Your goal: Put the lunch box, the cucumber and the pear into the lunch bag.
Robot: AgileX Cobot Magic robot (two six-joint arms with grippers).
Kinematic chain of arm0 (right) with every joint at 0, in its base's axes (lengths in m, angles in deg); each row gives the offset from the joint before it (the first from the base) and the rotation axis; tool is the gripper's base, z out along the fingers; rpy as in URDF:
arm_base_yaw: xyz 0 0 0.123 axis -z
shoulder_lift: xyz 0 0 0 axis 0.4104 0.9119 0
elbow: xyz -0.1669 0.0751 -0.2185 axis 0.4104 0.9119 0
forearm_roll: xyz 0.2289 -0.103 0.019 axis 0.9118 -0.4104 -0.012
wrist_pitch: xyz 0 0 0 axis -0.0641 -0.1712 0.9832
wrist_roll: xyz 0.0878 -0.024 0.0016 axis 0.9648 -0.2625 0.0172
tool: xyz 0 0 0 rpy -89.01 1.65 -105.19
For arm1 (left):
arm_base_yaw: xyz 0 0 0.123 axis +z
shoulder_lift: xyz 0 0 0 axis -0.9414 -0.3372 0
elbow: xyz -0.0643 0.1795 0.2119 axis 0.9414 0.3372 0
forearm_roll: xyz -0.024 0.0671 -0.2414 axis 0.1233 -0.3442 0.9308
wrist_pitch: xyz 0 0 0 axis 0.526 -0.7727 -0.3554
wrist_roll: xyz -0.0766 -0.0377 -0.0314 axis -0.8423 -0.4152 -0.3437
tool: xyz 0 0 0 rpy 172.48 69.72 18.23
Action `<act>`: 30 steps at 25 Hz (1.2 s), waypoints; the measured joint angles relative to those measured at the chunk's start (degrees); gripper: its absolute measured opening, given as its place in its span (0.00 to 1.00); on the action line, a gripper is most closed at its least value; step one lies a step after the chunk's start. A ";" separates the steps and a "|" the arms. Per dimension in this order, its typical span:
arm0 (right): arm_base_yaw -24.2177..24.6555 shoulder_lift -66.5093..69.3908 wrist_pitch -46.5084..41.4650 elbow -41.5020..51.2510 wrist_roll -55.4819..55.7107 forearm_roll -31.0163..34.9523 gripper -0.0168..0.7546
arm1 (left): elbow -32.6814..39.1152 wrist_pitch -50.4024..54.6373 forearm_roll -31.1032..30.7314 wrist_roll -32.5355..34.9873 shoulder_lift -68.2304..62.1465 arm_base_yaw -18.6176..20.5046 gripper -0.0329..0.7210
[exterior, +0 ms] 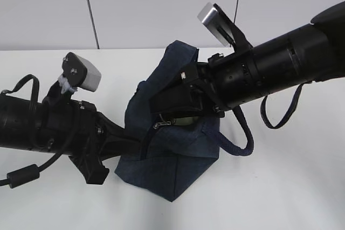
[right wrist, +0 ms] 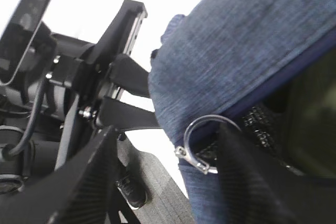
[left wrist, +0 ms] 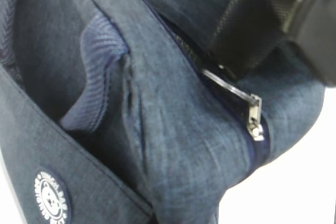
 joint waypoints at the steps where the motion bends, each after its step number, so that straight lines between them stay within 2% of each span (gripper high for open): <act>1: 0.00 0.00 -0.27 0.00 -0.16 0.11 0.63 | 0.00 0.00 0.06 0.00 0.00 0.00 0.10; 9: 0.00 0.00 -0.55 0.00 -0.79 0.02 0.62 | 0.05 0.00 0.42 0.00 0.00 0.00 0.10; 26: 0.00 1.00 5.42 -0.20 -1.55 -2.48 0.62 | 0.05 0.00 0.48 0.00 0.00 0.00 0.10; 30: 0.00 3.15 4.78 -0.28 -3.62 0.25 0.62 | 0.05 0.00 0.48 0.00 0.00 0.00 0.10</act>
